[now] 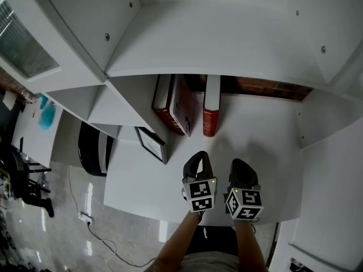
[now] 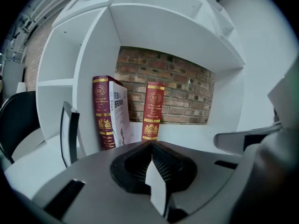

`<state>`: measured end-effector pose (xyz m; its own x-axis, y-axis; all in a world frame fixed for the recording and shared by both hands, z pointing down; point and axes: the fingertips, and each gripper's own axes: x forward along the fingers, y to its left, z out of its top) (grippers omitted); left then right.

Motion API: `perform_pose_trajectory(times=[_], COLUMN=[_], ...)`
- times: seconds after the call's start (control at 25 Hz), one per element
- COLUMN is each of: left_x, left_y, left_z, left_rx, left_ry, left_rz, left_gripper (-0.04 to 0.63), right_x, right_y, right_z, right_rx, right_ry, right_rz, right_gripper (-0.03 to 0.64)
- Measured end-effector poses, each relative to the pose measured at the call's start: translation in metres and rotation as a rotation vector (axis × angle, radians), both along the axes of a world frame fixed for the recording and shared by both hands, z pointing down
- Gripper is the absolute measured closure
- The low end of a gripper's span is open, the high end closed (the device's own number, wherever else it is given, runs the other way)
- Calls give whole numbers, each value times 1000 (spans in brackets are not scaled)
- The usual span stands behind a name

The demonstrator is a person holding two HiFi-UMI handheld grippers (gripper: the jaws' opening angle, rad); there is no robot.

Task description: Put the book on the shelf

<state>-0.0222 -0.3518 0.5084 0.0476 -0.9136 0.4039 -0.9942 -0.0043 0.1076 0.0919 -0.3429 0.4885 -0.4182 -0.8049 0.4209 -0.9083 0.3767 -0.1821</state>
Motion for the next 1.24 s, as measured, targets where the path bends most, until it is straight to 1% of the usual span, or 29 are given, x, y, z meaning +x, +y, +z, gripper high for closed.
perform_pose_trajectory(times=[0.24, 0.48, 0.56, 0.8, 1.24], left_x=[-4, -10, -12, -12, -5], left_y=[20, 29, 32, 40, 50], left_z=[-18, -39, -43, -50, -50], left_rx=[31, 73, 81, 89, 86], left_ry=[4, -12, -5, 6, 17], left_rz=[-7, -12, -12, 4, 29], left_gripper=[578, 578, 578, 578, 578], right_x=[-9, -13, -14, -17, -20], right_y=[7, 10, 13, 20, 33], right_z=[-13, -26, -28, -34, -35], right_rx=[30, 65, 72, 89, 88], right_ry=[2, 10, 14, 24, 36], right_rz=[-26, -31, -30, -28, -34], right_gripper=[601, 601, 601, 601, 601])
